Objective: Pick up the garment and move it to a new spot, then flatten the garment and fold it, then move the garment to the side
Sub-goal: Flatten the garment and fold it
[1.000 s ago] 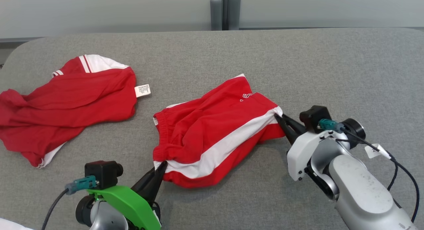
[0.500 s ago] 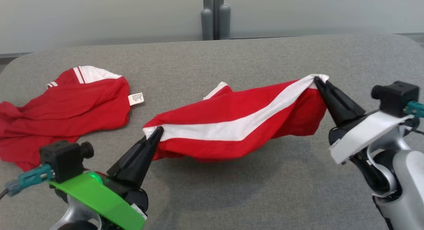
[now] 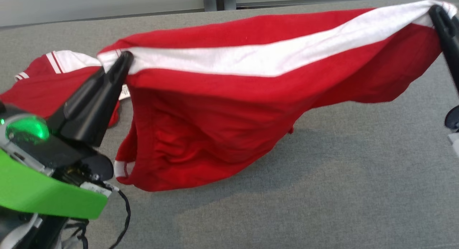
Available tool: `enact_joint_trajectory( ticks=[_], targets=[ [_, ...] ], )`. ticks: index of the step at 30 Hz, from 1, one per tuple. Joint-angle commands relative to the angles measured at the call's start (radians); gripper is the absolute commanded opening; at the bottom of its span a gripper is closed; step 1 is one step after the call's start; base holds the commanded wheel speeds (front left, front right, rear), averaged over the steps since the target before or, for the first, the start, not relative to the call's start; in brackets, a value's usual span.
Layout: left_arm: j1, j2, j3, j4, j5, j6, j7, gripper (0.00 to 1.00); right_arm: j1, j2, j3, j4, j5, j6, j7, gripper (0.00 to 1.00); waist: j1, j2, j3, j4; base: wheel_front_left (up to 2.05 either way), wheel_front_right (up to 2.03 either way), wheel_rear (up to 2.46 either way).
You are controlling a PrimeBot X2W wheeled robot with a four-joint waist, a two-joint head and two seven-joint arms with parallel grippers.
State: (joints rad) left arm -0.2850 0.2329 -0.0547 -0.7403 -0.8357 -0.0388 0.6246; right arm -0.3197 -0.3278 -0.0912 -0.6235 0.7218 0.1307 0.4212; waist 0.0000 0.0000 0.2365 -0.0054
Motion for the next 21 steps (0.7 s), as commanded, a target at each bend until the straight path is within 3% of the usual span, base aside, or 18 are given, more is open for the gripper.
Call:
enact_joint_trajectory(
  ticks=[1, 7, 8, 12, 16, 21],
  targets=[
    [-0.088, 0.011, -0.001, 0.029, -0.022, 0.007, 0.028, 0.0, -0.05, -0.012, -0.025, -0.003, 0.014, 0.0, 0.023, 0.0, 0.0, 0.0, 0.1, 0.001, 0.0, 0.0, 0.0],
    [-0.43, 0.028, -0.025, 0.213, -0.034, 0.03, 0.121, 0.0, -0.294, -0.031, -0.054, 0.098, 0.045, 0.0, 0.111, 0.0, 0.0, 0.0, 0.246, 0.015, 0.0, 0.0, 0.0],
    [-0.43, 0.028, -0.025, 0.213, -0.034, 0.03, 0.121, 0.0, -0.294, -0.031, -0.054, 0.098, 0.045, 0.0, 0.111, 0.0, 0.0, 0.0, 0.246, 0.015, 0.0, 0.0, 0.0],
    [-0.671, 0.01, -0.057, 0.422, -0.003, 0.037, 0.138, 0.0, -0.535, 0.02, -0.017, 0.258, 0.032, 0.0, 0.152, 0.0, 0.0, 0.0, 0.342, 0.018, 0.0, 0.0, 0.0],
    [-0.897, -0.027, -0.073, 0.663, 0.054, 0.033, 0.073, 0.0, -0.798, 0.104, 0.012, 0.485, -0.068, 0.0, 0.12, 0.0, 0.0, 0.0, 0.415, 0.023, 0.0, 0.0, 0.0],
    [-1.122, -0.053, -0.086, 0.946, 0.147, 0.006, -0.081, 0.0, -1.076, 0.203, 0.017, 0.75, -0.208, 0.0, -0.017, 0.0, 0.0, 0.0, 0.458, 0.022, 0.0, 0.0, 0.0]
  ],
)
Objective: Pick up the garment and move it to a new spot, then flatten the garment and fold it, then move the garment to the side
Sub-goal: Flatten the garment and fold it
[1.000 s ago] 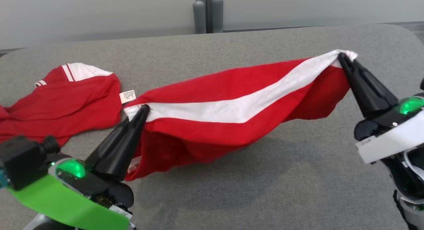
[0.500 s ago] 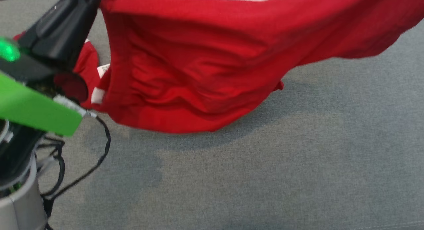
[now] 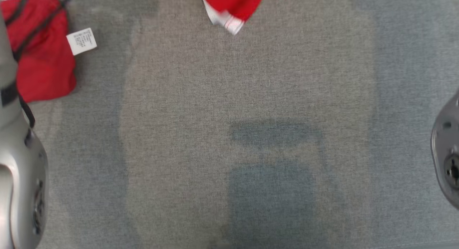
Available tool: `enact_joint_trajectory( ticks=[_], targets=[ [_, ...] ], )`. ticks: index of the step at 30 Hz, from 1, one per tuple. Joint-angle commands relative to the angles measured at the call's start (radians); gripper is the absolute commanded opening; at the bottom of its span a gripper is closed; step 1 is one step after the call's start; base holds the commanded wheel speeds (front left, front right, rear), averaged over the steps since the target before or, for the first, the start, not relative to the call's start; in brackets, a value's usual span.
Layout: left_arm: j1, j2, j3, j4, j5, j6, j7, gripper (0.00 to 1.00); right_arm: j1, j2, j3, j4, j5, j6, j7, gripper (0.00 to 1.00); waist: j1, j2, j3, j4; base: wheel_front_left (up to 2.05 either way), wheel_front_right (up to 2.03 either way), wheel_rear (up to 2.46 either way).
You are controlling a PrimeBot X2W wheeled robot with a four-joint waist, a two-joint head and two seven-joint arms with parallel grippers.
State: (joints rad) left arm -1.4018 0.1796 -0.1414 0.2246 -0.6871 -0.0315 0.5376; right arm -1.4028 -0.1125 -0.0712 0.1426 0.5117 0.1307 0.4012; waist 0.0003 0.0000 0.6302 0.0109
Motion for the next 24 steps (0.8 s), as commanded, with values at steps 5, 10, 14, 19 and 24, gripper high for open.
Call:
enact_joint_trajectory(
  ticks=[5, 10, 14, 19, 24],
  targets=[
    [-0.178, -0.001, -0.017, 0.157, 0.081, -0.076, -0.292, 0.0, -0.209, 0.047, -0.048, 0.179, -0.069, 0.0, -0.211, 0.0, -0.0003, 0.0, 0.11, -0.007, 0.0, 0.0, 0.0],
    [-0.259, -0.014, -0.045, 0.271, 0.105, -0.098, -0.67, 0.0, -0.297, 0.058, -0.008, 0.285, -0.092, 0.0, -0.464, 0.0, -0.0003, 0.0, 0.145, -0.017, 0.0, 0.0, 0.0],
    [-0.187, 0.014, -0.2, 0.36, 0.067, -0.101, -0.748, 0.0, -0.211, 0.051, 0.091, 0.336, -0.036, 0.0, -0.545, 0.0, -0.0003, 0.0, 0.155, -0.024, 0.0, 0.0, 0.0],
    [-0.052, 0.082, -0.393, 0.376, -0.062, -0.1, -0.777, 0.0, -0.023, -0.018, 0.239, 0.304, 0.085, 0.0, -0.563, 0.0, -0.0003, 0.0, 0.143, -0.037, 0.0, 0.0, 0.0],
    [0.081, 0.166, -0.482, 0.287, -0.243, -0.1, -0.788, 0.0, 0.181, -0.13, 0.331, 0.197, 0.214, 0.0, -0.547, 0.0, -0.0003, 0.0, 0.115, -0.044, 0.0, 0.0, 0.0]
  ],
)
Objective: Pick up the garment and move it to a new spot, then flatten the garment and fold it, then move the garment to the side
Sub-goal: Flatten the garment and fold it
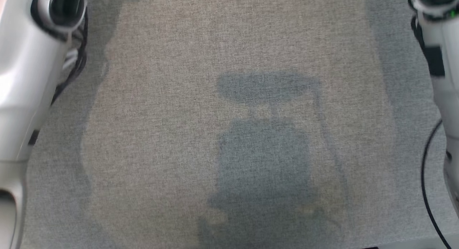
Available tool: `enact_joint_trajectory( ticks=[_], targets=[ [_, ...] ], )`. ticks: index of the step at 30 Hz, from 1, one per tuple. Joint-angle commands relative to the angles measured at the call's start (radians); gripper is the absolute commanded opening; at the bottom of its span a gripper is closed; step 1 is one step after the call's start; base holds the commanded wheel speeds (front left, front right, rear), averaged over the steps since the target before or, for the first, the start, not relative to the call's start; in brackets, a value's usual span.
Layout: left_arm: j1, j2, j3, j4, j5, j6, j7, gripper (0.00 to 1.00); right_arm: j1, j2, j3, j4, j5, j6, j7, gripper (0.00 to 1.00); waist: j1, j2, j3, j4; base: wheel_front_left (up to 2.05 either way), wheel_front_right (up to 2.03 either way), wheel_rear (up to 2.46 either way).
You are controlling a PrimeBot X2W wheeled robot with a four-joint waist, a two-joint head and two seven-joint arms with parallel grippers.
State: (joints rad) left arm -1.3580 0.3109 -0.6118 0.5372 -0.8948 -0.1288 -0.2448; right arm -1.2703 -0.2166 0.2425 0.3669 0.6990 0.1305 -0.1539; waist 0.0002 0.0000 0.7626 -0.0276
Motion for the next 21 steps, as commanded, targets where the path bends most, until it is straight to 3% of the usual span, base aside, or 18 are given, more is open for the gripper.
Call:
enact_joint_trajectory(
  ticks=[1, 6, 7, 13, 21],
  targets=[
    [0.073, 0.06, -0.03, -0.051, -0.062, -0.003, -0.007, 0.0, 0.093, -0.045, 0.032, -0.051, 0.051, 0.0, 0.008, 0.0, -0.0002, 0.0, -0.031, -0.008, 0.0, 0.0, 0.0],
    [0.268, 0.157, -0.141, -0.179, -0.166, -0.003, -0.002, 0.0, 0.337, -0.159, 0.054, -0.146, 0.154, 0.0, 0.033, 0.0, -0.0002, 0.0, -0.136, 0.001, 0.0, 0.0, 0.0],
    [0.268, 0.157, -0.141, -0.179, -0.166, -0.003, -0.002, 0.0, 0.337, -0.159, 0.054, -0.146, 0.154, 0.0, 0.033, 0.0, -0.0002, 0.0, -0.136, 0.001, 0.0, 0.0, 0.0],
    [0.502, 0.224, -0.228, -0.28, -0.201, -0.003, -0.013, 0.0, 0.681, -0.278, 0.054, -0.28, 0.222, 0.0, 0.08, 0.0, -0.0002, 0.0, -0.268, 0.018, 0.0, 0.0, 0.0],
    [0.79, 0.271, -0.243, -0.376, -0.176, 0.052, -0.02, 0.0, 0.952, -0.309, 0.036, -0.308, 0.176, 0.0, 0.055, 0.0, -0.0002, 0.0, -0.392, 0.006, 0.0, 0.0, 0.0]
  ],
)
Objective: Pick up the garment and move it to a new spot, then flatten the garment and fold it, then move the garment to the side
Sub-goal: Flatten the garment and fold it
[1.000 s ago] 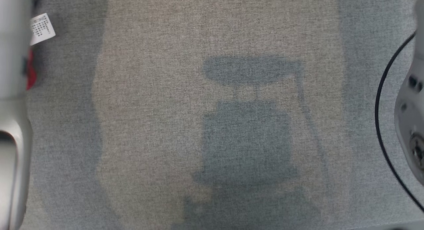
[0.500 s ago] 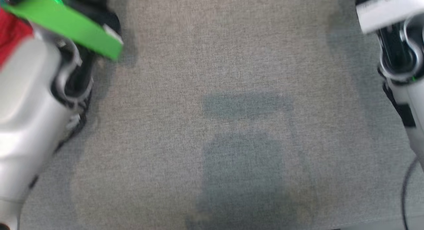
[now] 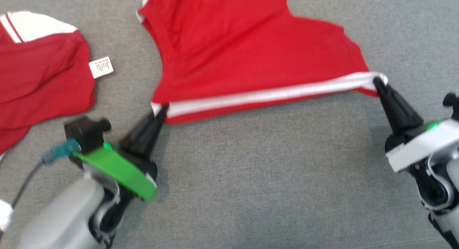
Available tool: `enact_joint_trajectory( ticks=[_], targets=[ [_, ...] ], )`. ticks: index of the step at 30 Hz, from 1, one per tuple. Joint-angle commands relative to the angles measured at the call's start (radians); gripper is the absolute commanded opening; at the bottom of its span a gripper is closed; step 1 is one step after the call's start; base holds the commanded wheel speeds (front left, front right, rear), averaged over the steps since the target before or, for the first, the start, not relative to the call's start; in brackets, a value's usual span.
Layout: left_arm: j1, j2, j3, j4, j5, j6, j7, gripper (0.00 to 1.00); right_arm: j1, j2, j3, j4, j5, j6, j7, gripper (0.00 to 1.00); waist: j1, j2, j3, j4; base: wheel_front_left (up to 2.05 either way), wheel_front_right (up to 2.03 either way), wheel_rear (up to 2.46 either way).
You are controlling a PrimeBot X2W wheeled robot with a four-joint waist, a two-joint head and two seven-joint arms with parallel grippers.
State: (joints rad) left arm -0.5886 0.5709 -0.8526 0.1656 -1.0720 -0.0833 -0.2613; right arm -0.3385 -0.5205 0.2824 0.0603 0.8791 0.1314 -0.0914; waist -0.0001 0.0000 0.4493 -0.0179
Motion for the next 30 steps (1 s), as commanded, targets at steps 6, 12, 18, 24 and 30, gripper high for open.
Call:
enact_joint_trajectory(
  ticks=[6, 12, 18, 24, 30],
  targets=[
    [0.236, 0.015, -0.036, -0.072, 0.022, 0.066, -0.004, 0.0, 0.239, -0.002, -0.041, -0.004, 0.017, -0.002, -0.024, 0.0, 0.0001, 0.0, -0.187, 0.009, 0.0, 0.0, 0.0],
    [0.459, -0.032, 0.045, -0.129, 0.048, 0.124, -0.004, 0.0, 0.483, 0.004, -0.112, -0.082, 0.058, -0.002, -0.022, 0.0, 0.0001, 0.0, -0.26, 0.028, 0.0, 0.0, 0.0],
    [0.634, -0.087, 0.13, -0.213, 0.075, 0.127, -0.004, 0.0, 0.666, 0.032, -0.209, -0.213, 0.084, -0.002, -0.006, 0.0, 0.0001, 0.0, -0.286, 0.047, 0.0, 0.0, 0.0],
    [0.648, -0.08, 0.156, -0.25, 0.099, 0.133, -0.003, 0.0, 0.629, 0.053, -0.26, -0.274, 0.066, -0.002, 0.044, 0.0, 0.0001, 0.0, -0.249, 0.044, 0.0, 0.0, 0.0],
    [0.562, -0.085, 0.195, -0.295, 0.091, 0.146, 0.015, 0.0, 0.468, 0.083, -0.23, -0.258, 0.08, -0.002, 0.102, 0.0, 0.0001, 0.0, -0.178, 0.049, 0.0, 0.0, 0.0]
  ],
)
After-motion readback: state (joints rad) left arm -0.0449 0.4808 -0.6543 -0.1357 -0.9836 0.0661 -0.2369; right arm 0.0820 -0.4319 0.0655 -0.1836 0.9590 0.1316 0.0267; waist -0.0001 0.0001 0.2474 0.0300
